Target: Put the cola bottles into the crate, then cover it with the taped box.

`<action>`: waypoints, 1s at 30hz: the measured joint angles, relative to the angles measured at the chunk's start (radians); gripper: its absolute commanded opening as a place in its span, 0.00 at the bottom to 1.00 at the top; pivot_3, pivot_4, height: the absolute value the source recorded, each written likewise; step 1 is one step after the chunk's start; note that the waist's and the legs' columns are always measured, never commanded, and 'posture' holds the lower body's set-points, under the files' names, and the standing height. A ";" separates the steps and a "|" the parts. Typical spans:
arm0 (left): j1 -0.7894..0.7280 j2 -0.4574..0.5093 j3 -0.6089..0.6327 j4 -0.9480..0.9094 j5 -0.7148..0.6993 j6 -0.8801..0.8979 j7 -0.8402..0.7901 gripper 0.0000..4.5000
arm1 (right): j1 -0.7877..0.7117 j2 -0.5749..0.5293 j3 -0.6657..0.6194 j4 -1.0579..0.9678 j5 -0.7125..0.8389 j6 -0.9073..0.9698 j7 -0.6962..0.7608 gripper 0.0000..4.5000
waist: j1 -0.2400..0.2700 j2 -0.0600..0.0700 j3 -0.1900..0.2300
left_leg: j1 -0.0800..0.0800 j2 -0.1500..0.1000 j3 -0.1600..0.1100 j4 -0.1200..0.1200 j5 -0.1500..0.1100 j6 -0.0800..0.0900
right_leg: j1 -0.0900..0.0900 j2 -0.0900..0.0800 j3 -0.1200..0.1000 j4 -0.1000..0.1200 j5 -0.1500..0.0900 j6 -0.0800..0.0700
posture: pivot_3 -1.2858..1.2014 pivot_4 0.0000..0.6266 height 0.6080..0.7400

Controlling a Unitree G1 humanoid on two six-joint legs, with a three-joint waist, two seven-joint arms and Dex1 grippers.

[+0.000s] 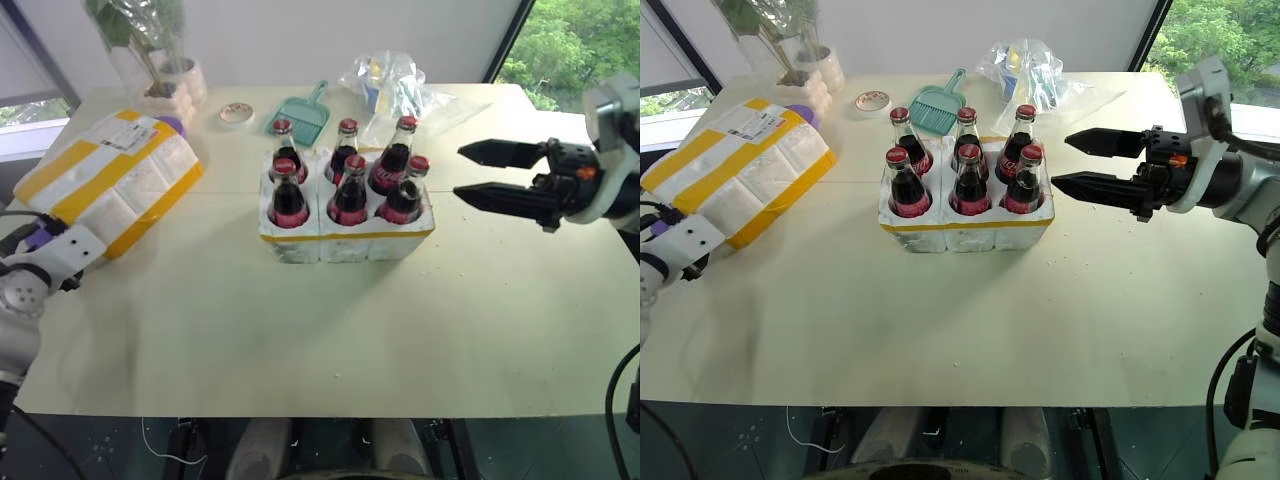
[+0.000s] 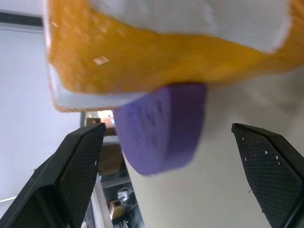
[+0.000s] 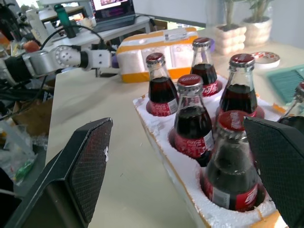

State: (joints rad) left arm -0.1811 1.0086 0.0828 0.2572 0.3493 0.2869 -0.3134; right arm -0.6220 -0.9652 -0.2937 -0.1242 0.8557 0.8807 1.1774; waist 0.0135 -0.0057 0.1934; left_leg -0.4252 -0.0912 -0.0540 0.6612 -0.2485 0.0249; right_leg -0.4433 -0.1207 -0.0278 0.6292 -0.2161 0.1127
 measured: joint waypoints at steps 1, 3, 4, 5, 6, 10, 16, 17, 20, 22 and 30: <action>-0.014 -0.001 -0.015 0.028 0.008 -0.013 0.006 1.00 | 0.002 -0.002 -0.002 -0.006 0.004 0.001 0.000 0.99 | 0.000 0.000 0.000 | 0.000 0.000 0.000 0.000 0.000 0.000 | 0.000 0.000 0.000 0.000 0.000 0.000 | 0.52 0.24 0.99; -0.043 -0.009 -0.040 0.092 0.018 -0.037 0.017 1.00 | 0.011 -0.010 -0.006 -0.011 0.008 0.001 -0.003 0.99 | -0.001 0.000 0.000 | 0.000 0.000 0.000 0.000 0.000 0.000 | 0.000 0.000 0.000 0.000 0.000 0.000 | 0.52 0.24 0.99; -0.057 -0.011 -0.054 0.124 0.023 -0.045 0.022 1.00 | 0.017 -0.015 -0.008 -0.013 0.009 0.001 -0.006 0.99 | -0.001 0.000 0.000 | 0.000 0.000 0.000 0.000 0.000 0.000 | 0.000 0.000 0.000 0.000 0.000 0.000 | 0.52 0.24 0.99; -0.074 -0.011 -0.063 0.150 0.029 -0.061 0.028 1.00 | 0.022 -0.018 -0.011 -0.015 0.011 0.003 -0.011 0.99 | -0.001 0.000 0.000 | 0.000 0.000 0.000 0.000 0.000 0.000 | 0.000 0.000 0.000 0.001 0.000 0.000 | 0.52 0.24 0.99; -0.091 -0.012 -0.069 0.179 0.033 -0.073 0.033 1.00 | 0.025 -0.018 -0.014 -0.020 0.013 0.005 -0.015 0.99 | 0.000 0.000 0.000 | 0.000 0.000 0.000 0.000 0.000 0.000 | 0.000 0.000 0.000 0.001 0.000 0.000 | 0.52 0.24 0.99; -0.148 -0.016 -0.091 0.271 0.038 -0.115 0.039 0.80 | 0.028 -0.018 -0.034 -0.027 0.026 0.007 -0.037 1.00 | 0.000 0.000 -0.001 | 0.000 0.000 0.000 0.001 0.000 0.000 | 0.000 0.000 0.000 0.001 0.000 0.000 | 0.52 0.24 0.99; -0.213 -0.012 -0.099 0.325 0.054 -0.145 0.071 0.15 | 0.049 -0.018 -0.035 -0.034 0.029 0.001 -0.063 1.00 | 0.002 0.000 -0.002 | 0.000 0.000 0.000 0.001 0.000 0.000 | 0.001 0.000 0.000 0.001 0.000 0.000 | 0.52 0.24 0.99; -0.220 -0.005 -0.098 0.330 0.054 -0.145 0.070 0.10 | 0.053 -0.019 -0.035 -0.036 0.028 -0.003 -0.063 1.00 | 0.002 0.001 -0.002 | 0.000 -0.001 0.000 0.002 0.000 0.000 | 0.001 0.000 0.000 0.001 0.000 0.000 | 0.52 0.24 0.99; -0.219 -0.003 -0.100 0.330 0.056 -0.146 0.068 0.10 | 0.070 -0.040 -0.035 -0.037 0.012 -0.014 -0.060 1.00 | 0.000 0.001 -0.002 | 0.001 -0.001 0.000 0.002 0.000 0.000 | 0.001 -0.001 0.000 0.001 0.000 0.000 | 0.52 0.24 0.99; -0.219 0.003 -0.099 0.318 0.055 -0.142 0.061 0.10 | 0.087 -0.067 -0.035 -0.027 -0.006 -0.017 -0.050 1.00 | 0.001 0.001 -0.003 | 0.000 -0.001 0.000 0.002 0.000 0.000 | 0.001 0.000 0.000 0.001 0.000 0.000 | 0.52 0.24 0.99; -0.325 0.026 0.012 0.086 -0.073 -0.187 -0.019 0.10 | 0.161 -0.123 -0.030 0.073 -0.130 -0.092 -0.030 1.00 | 0.003 -0.004 -0.002 | -0.001 -0.001 -0.001 0.003 0.000 0.000 | 0.001 -0.001 -0.001 0.001 0.000 0.000 | 0.52 0.24 0.99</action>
State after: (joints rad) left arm -0.5066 1.0348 0.0952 0.3429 0.2759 0.0995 -0.3323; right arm -0.4607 -1.0885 -0.3241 -0.0509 0.7260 0.7886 1.1476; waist 0.0169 -0.0092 0.1916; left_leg -0.4263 -0.0920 -0.0547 0.6644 -0.2483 0.0248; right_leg -0.4425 -0.1215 -0.0288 0.6300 -0.2160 0.1129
